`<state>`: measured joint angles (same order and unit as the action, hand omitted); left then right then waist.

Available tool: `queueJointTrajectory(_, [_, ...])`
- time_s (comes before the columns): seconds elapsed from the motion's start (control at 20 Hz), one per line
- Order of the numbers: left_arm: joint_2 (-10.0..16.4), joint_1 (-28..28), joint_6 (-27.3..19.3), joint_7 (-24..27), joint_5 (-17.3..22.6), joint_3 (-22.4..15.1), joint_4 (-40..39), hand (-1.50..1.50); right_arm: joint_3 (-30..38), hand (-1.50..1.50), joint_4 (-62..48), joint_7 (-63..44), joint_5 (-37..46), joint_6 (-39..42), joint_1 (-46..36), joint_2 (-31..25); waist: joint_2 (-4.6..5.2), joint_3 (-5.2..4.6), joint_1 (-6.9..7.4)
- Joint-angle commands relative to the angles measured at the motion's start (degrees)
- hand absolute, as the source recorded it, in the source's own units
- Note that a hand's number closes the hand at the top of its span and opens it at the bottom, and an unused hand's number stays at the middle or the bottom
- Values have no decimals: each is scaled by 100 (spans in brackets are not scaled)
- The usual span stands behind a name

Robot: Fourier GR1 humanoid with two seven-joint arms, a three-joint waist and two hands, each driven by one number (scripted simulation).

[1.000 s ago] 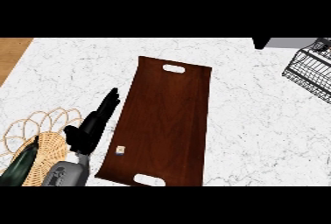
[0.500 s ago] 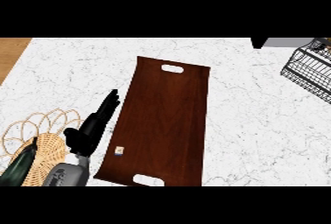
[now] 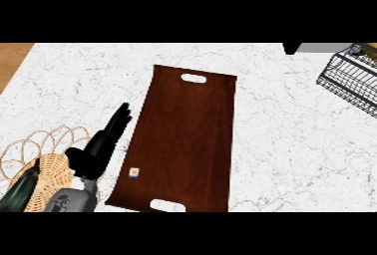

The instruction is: Pick the lemon from the tray and place it in the tiered basket

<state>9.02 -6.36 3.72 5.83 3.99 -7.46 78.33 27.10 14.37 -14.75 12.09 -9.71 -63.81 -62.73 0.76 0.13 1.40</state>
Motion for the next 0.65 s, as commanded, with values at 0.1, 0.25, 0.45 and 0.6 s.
queueJointTrajectory(0.1, [54,54,10,-181,27,38,249,0,853,-150,-131,847,-663,-217,721,-697,-44,14,-106])
queueJointTrajectory(0.25, [73,-48,65,-73,97,204,-119,0,1188,-150,-168,1141,-956,132,1032,-1137,-38,8,-163])
queueJointTrajectory(0.45, [53,50,20,14,51,214,-68,0,1618,-150,-554,1596,-1316,941,2025,-1685,-55,12,-250])
queueJointTrajectory(0.6, [105,302,84,126,94,233,113,0,1923,-150,-887,1783,-1580,1637,2663,-2097,-74,20,-289])
